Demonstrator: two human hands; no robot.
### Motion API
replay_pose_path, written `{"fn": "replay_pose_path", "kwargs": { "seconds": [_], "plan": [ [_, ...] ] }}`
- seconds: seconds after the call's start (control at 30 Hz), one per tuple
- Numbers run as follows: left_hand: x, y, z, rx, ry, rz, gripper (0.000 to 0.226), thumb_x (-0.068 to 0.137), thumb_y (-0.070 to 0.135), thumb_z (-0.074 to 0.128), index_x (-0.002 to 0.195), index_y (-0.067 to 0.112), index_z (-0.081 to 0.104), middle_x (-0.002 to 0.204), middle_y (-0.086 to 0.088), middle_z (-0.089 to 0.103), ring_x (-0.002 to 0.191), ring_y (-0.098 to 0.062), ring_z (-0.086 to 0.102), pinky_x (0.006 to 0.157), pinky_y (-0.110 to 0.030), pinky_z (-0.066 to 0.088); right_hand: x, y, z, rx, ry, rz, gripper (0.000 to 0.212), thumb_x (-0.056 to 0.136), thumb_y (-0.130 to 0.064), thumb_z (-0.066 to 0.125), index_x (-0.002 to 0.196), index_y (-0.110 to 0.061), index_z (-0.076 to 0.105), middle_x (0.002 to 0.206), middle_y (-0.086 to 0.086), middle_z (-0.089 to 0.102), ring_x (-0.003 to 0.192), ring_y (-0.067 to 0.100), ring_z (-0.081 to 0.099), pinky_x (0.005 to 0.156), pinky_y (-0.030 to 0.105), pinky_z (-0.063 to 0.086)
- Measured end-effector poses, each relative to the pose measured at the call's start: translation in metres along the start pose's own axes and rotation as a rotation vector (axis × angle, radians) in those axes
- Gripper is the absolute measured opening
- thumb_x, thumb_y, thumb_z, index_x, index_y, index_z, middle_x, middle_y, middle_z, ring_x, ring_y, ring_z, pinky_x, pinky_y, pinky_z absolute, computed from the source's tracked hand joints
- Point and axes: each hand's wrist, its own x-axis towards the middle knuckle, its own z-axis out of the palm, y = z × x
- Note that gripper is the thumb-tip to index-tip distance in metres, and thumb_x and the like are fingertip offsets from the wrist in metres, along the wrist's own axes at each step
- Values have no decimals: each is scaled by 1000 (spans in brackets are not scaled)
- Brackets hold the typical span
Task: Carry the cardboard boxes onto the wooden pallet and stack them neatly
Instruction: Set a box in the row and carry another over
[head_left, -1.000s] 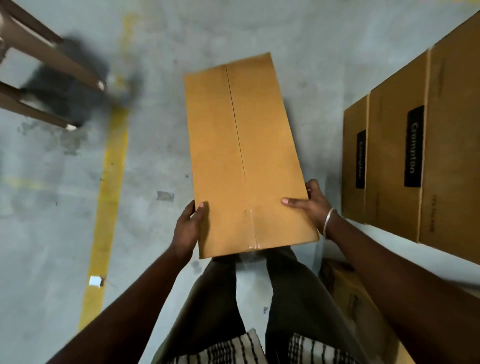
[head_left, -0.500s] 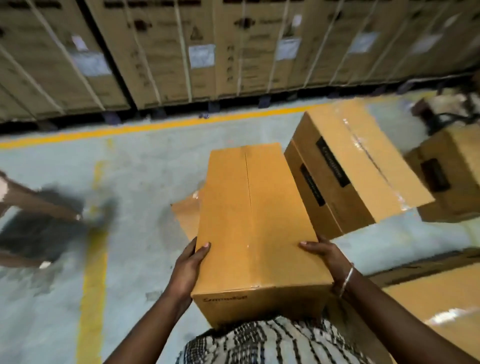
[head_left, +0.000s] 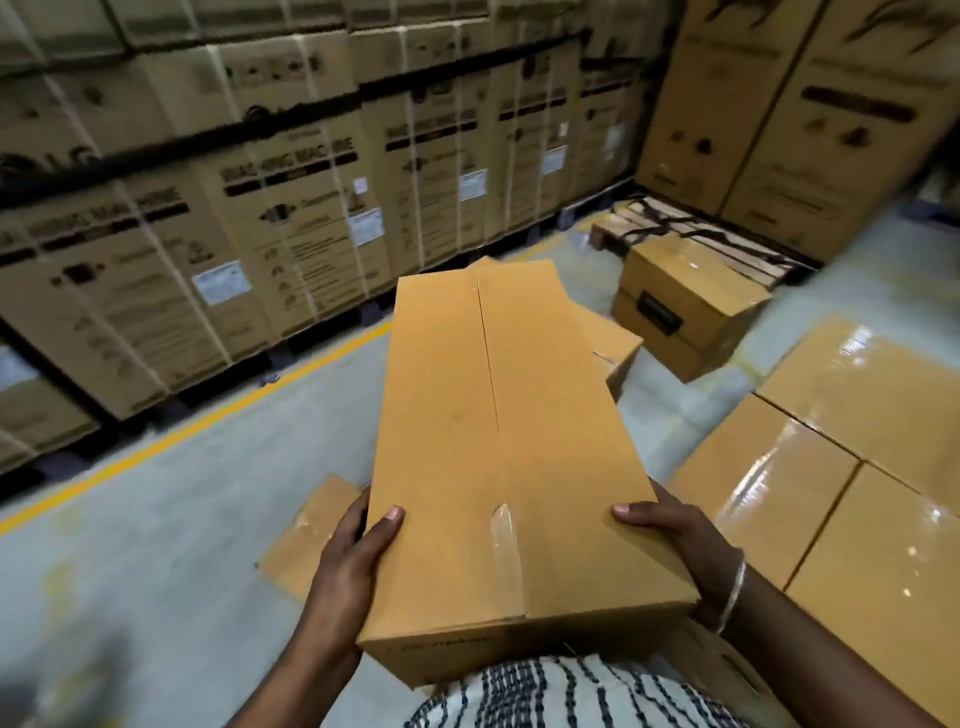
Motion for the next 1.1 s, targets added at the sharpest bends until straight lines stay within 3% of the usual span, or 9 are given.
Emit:
{"fn": "replay_pose_path", "kwargs": {
  "seconds": [0.13,0.37,0.5,0.67,0.8,0.97,1.1],
  "plan": [
    [-31,-8,39,65,-75,-7,34,92,32,60,126,36,59,116,7,72,101,-23,71,89,-47,54,-62,14,-36,80,64,-64,76,46,-16,75,120,-13,59,102,22,71,79,36,67,61,39,57],
    [-98,-47,134,173,-229,-32,25,93,25,60,115,36,64,109,5,74,97,-23,72,76,-39,53,-181,62,-125,187,267,-70,100,33,-26,88,127,-19,56,108,21,69,87,38,67,67,44,56],
    [-143,-75,197,267,-334,-73,25,92,27,62,114,38,63,106,7,74,97,-21,70,76,-38,53,-265,90,-175,301,394,-102,86,44,-20,81,127,-18,57,117,26,65,97,44,63,80,49,53],
    [-181,-103,266,378,-502,-106,25,90,32,64,114,34,65,110,2,73,99,-25,70,87,-46,54,-351,127,-216,428,570,-162,77,48,-14,78,123,-14,61,110,26,68,88,42,66,73,45,55],
    [-196,-110,319,443,-608,-139,42,87,37,66,129,36,59,118,3,70,102,-26,69,87,-46,54,-389,144,-240,521,674,-234,73,49,-10,75,121,-11,61,105,23,70,84,39,68,65,40,56],
    [-189,-123,386,463,-740,-155,32,92,27,63,119,40,53,103,17,63,95,-16,65,70,-33,50,-406,153,-271,623,757,-261,81,48,-17,79,126,-10,59,117,25,67,99,46,65,80,50,54],
    [-172,-145,447,477,-824,-212,32,90,25,65,118,39,55,101,16,66,95,-17,66,72,-35,51,-413,148,-308,652,871,-260,85,46,-17,80,127,-9,58,116,26,67,97,47,65,80,50,53]
  ]
}}
